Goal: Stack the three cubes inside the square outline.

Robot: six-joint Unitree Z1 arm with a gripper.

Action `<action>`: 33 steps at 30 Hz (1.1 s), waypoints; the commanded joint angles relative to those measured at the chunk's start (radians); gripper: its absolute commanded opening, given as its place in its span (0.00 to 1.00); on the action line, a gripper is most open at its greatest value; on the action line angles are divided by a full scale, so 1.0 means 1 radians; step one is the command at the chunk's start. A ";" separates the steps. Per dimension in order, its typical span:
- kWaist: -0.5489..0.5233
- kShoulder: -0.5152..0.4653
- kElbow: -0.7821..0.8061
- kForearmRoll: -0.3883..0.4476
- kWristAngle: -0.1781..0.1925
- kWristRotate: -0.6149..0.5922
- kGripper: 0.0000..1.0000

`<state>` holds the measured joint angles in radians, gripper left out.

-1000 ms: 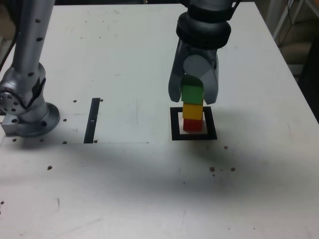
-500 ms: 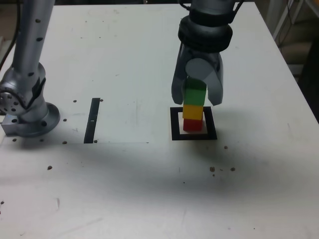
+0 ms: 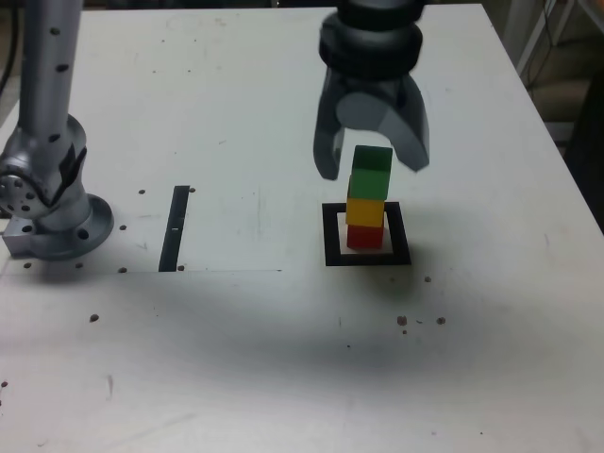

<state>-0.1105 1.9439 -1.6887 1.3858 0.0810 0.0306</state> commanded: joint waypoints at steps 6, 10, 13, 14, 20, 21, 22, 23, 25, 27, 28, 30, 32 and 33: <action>0.000 -0.089 0.051 -0.001 0.026 -0.022 1.00; 0.000 -0.147 0.103 -0.003 0.035 -0.037 1.00; 0.000 -0.193 0.149 -0.003 0.044 -0.042 1.00; 0.000 -0.206 0.165 -0.003 0.048 -0.043 1.00; 0.000 -0.277 0.314 -0.021 0.064 -0.051 1.00; 0.000 -0.289 0.344 -0.030 0.065 -0.055 1.00; 0.000 -0.301 0.375 -0.042 0.066 -0.061 1.00; 0.000 -0.314 0.407 -0.056 0.066 -0.067 1.00; 0.000 -0.339 0.470 -0.085 0.064 -0.080 1.00; 0.000 -0.364 0.534 -0.117 0.060 -0.091 1.00; 0.000 -0.375 0.564 -0.133 0.059 -0.097 1.00; 0.000 -0.395 0.622 -0.163 0.056 -0.107 1.00; 0.000 -0.412 0.674 -0.189 0.053 -0.115 1.00; 0.000 -0.420 0.697 -0.199 0.052 -0.118 1.00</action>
<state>-0.1104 1.5372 -1.0103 1.1960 0.1353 -0.0835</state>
